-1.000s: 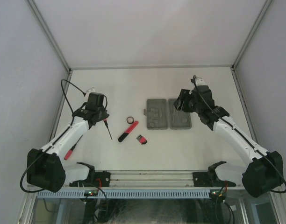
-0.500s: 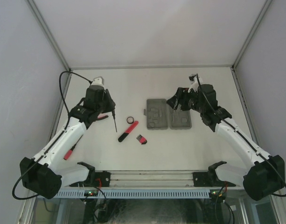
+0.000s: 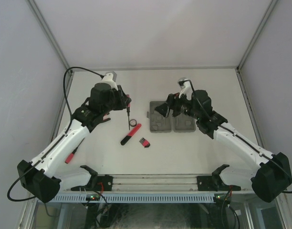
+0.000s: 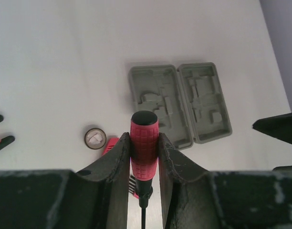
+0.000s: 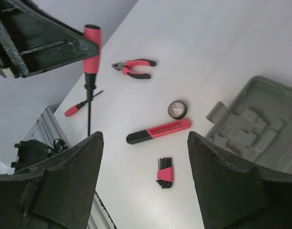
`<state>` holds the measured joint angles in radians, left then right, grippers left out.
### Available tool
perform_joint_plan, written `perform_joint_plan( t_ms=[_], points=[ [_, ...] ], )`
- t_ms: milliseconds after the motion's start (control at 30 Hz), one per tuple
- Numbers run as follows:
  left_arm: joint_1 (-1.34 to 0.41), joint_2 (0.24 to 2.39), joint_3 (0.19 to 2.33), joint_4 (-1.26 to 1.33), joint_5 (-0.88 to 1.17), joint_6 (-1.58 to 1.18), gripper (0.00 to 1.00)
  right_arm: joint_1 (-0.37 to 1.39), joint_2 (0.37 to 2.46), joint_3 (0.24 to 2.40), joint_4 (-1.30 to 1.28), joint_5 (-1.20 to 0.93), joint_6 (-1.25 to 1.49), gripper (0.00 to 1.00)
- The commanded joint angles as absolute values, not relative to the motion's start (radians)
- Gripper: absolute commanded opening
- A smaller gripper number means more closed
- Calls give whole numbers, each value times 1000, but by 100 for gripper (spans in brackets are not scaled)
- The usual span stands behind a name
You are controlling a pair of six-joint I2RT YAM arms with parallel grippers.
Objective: Sort the tools into containers
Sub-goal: Pick up the screwdriver from the center of the board.
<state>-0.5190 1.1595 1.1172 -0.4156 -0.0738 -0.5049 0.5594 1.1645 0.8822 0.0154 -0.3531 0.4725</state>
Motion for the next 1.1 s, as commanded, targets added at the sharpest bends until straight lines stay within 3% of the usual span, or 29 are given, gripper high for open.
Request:
perform_joint_plan(
  t_ms=[0, 833, 1067],
  points=[
    [-534, 1161, 1182, -332, -14, -509, 0, 603, 1189, 881, 170, -414, 503, 70],
    [-604, 1177, 1149, -164, 138, -570, 0, 703, 1388, 953, 352, -468, 578, 61],
    [-620, 1174, 1136, -138, 162, -580, 0, 703, 1412, 971, 359, -469, 582, 44]
  ],
)
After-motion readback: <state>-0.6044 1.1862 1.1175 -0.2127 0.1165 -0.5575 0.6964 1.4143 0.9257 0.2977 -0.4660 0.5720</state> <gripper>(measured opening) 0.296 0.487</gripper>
